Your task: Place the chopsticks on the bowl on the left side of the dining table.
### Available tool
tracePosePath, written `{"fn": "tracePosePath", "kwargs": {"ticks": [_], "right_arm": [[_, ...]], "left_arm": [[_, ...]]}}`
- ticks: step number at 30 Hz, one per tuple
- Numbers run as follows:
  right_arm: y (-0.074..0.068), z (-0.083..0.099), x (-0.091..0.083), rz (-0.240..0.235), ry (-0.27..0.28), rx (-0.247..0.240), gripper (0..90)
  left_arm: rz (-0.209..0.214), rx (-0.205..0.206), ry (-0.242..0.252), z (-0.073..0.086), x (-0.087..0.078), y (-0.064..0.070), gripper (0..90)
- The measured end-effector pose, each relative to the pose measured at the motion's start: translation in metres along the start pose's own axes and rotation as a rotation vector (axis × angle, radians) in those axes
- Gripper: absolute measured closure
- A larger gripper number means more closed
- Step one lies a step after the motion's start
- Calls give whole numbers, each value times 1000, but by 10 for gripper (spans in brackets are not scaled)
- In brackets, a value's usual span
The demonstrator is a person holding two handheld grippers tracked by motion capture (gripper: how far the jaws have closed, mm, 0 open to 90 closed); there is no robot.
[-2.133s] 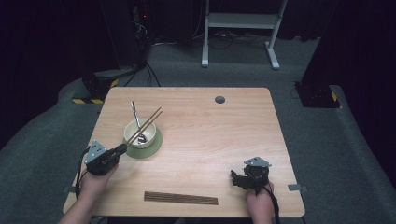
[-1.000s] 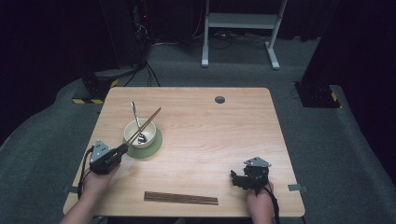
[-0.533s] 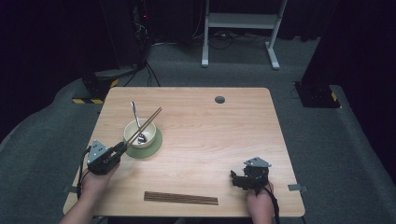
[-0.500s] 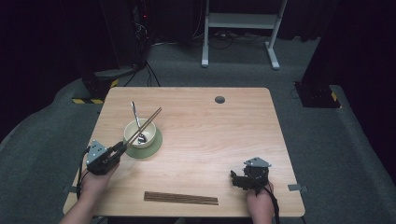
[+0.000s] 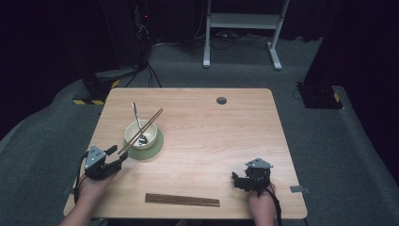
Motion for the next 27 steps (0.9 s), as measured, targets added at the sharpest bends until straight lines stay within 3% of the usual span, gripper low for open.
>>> {"fn": "tracePosePath", "kwargs": {"ticks": [5,11,27], "right_arm": [[0,0,0,0,0,0,99],[0,0,0,1,0,-1,99],[-1,0,-1,-2,2,0,100]], "left_arm": [[-9,26,-8,3,6,2,546],[-32,24,2,3,10,-3,630],[-6,10,15,1,11,1,762]]}}
Point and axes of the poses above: each handheld gripper's, and its own axes: x roughly forward along the jaws, z roughly out of its underside, y roughly to its right, the point moved 9 cm from there along x, roughly forward along the jaws, and after that the axes turned 14 degrees about y, right-handed, at the moved point
